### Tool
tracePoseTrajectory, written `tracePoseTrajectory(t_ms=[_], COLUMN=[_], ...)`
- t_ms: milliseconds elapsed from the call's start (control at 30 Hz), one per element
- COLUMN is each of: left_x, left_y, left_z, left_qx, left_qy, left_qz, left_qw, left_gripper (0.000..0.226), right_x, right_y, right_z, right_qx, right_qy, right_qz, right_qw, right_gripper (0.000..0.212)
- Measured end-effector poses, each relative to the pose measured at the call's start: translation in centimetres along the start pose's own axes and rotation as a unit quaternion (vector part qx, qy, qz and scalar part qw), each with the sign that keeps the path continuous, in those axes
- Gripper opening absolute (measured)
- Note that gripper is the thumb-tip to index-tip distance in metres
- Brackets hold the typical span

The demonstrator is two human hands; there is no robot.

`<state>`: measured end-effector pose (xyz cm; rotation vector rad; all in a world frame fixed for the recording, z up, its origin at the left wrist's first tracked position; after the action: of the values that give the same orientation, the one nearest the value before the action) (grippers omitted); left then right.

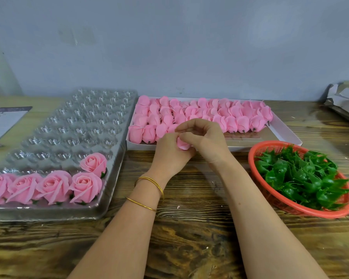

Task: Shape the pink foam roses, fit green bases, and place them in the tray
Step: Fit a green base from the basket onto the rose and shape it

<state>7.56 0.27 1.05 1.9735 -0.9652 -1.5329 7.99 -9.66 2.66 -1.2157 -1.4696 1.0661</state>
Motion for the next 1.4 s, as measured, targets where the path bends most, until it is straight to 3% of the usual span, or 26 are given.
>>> tracePoseTrajectory(t_ms=[300,533,600,700,833,1100,1300,1400], left_x=[0.4,0.3,0.2,0.2,-0.1,0.3,0.4,0.9], left_y=[0.1,-0.4,-0.6,-0.6,-0.6,-0.5,-0.2,-0.4], left_z=[-0.2,-0.4,-0.4,-0.4,-0.1,-0.5,-0.2,-0.2], left_qx=[0.034,0.005,-0.001,-0.018,-0.016,0.0,0.004,-0.002], left_qy=[0.002,0.011,0.02,0.024,0.047,0.029,0.01,-0.008], left_qz=[0.007,0.029,0.03,0.049,0.072,0.065,0.139,0.139], left_qw=[0.999,0.999,0.999,0.998,0.996,0.997,0.99,0.99], left_gripper=[0.023,0.026,0.034,0.02,0.026,0.014,0.026,0.026], right_x=[0.2,0.5,0.6,0.8,1.4,1.2,-0.3,-0.5], right_y=[0.4,0.4,0.6,0.9,1.0,1.4,0.2,0.1], right_z=[-0.4,-0.3,-0.2,0.0,0.2,0.1,-0.7,-0.7], right_qx=[-0.01,-0.011,0.002,0.025,0.037,0.074,0.028,0.013], right_qy=[0.007,-0.007,-0.015,-0.036,-0.075,-0.106,-0.055,-0.041], right_qz=[0.06,0.055,0.043,0.03,-0.012,-0.056,-0.151,-0.138], right_qw=[0.998,0.998,0.999,0.999,0.996,0.99,0.987,0.989], right_gripper=[0.016,0.01,0.012,0.017,0.019,0.036,0.02,0.011])
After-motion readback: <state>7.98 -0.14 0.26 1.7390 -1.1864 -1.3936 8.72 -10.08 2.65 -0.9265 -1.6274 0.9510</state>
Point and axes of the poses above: each hand's wrist, its own z-axis away from the middle knuckle, its own x-axis out of the palm, y = z × x, the point moved 7 cm from there along -z, towards the middle knuckle, and after that the axes turned 13 degrees about -z, right-handed, at the moved point
